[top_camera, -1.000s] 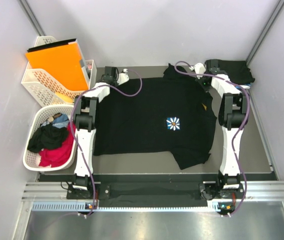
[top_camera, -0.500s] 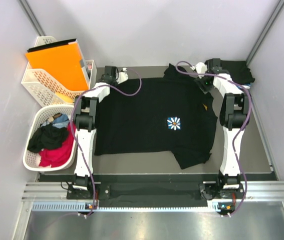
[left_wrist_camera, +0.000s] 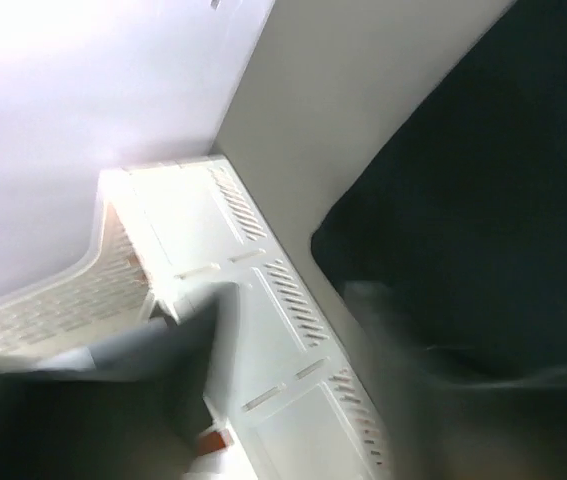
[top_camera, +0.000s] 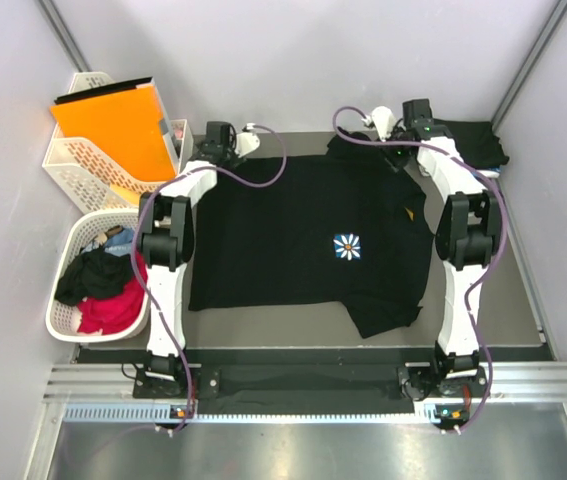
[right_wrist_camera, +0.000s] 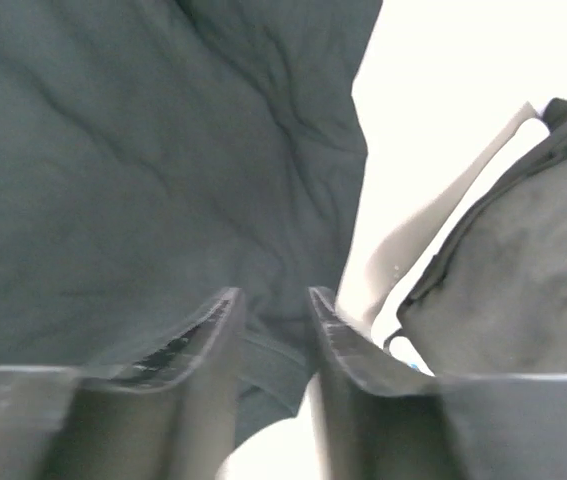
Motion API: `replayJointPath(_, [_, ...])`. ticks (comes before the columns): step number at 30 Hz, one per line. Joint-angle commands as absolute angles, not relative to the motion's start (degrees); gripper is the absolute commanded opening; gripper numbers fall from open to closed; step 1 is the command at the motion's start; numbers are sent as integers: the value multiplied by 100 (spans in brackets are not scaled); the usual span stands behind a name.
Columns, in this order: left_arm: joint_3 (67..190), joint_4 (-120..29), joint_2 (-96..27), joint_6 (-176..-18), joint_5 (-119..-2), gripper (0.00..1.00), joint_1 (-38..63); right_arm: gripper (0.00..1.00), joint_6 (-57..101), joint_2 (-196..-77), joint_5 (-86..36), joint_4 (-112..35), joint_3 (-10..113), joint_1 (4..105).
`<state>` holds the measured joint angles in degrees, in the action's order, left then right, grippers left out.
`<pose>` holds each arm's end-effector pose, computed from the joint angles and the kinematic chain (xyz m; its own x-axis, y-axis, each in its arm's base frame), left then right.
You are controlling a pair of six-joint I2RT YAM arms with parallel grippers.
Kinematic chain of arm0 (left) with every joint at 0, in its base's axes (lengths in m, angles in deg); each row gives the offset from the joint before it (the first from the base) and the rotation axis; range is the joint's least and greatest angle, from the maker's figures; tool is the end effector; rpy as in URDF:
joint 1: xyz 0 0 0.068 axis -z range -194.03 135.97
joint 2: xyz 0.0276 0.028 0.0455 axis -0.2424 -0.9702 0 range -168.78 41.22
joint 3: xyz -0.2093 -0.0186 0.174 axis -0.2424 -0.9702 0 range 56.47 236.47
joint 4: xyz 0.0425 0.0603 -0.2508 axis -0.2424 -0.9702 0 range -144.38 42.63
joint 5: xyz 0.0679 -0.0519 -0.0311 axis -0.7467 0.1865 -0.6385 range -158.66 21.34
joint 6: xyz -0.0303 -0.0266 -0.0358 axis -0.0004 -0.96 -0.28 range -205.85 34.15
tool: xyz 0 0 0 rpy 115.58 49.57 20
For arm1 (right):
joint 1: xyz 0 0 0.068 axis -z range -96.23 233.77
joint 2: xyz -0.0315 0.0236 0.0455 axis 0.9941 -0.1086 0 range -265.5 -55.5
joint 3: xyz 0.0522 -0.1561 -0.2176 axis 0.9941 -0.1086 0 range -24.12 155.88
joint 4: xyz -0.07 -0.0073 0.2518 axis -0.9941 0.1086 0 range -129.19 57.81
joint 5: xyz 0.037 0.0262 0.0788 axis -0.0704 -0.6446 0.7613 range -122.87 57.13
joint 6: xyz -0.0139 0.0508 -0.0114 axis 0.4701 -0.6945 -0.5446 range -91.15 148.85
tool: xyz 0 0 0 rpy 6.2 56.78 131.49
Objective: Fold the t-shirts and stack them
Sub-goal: Flatten out the tshirt
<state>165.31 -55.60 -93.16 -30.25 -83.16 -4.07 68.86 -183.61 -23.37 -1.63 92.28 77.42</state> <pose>0.5351 -0.0850 0.1903 -0.3403 0.8708 -0.3548 0.4305 0.4798 0.7645 0.5025 0.0617 0.2476 -0.4381 -0.6866 -0.5802 -0.6497 0.6879 -0.3236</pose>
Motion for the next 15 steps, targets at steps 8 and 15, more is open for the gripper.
replayJointPath(8, [15359,-6327,-7884,-3004,-6701,0,-190,0,7385,-18531,-2004,518,9164,7638])
replayJointPath(15, [14849,-6065,-7786,-2951,-6813,0,-181,4,7562,-18284,-2276,-209,8653,7586])
